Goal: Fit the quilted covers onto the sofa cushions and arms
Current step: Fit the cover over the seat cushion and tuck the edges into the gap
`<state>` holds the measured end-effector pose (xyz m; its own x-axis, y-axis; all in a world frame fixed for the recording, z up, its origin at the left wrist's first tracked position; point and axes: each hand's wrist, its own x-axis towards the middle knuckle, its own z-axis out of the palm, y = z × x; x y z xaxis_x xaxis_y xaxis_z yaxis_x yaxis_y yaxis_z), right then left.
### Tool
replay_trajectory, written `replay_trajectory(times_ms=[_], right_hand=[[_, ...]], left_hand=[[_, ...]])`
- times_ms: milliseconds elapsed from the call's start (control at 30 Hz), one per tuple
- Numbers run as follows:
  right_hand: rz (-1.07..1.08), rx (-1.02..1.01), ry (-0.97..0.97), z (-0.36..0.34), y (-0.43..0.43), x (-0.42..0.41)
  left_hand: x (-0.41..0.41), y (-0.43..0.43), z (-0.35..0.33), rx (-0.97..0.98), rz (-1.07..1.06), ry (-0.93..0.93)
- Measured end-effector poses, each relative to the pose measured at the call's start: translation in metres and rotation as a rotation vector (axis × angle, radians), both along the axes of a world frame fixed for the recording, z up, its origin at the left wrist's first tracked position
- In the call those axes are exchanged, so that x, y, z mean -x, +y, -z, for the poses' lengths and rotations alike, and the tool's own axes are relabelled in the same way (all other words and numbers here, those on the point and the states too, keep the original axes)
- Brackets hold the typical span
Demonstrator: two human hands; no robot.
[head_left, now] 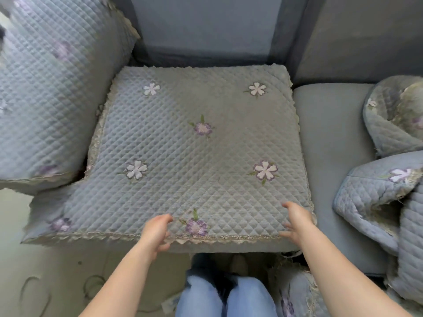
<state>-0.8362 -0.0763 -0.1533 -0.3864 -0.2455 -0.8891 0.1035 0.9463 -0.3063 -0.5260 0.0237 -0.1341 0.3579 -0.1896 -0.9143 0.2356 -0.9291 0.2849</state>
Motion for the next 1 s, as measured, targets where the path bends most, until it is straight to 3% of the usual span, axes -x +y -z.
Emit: replay_trajectory(times_ms=[267, 400, 533, 767, 1000], right_hand=[[-0.422, 0.119, -0.138, -0.08, 0.006, -0.125], [-0.586, 0.137, -0.199, -0.08, 0.013, -0.201], [-0.584, 0.085, -0.257, -0.059, 0.025, -0.281], [-0.297, -0.142, -0.245, -0.003, 0.073, -0.426], [0.425, -0.29, -0.018, 0.053, 0.136, -0.529]], left_hand=[[-0.084, 0.028, -0.106, 0.261, 0.023, -0.129], [-0.158, 0.036, -0.109, 0.236, -0.082, -0.253], [-0.24, 0.028, -0.085, 0.148, -0.246, -0.267], [-0.379, -0.007, -0.034, 0.211, -0.848, 0.077], [-0.442, -0.017, 0.04, 0.295, -1.072, 0.418]])
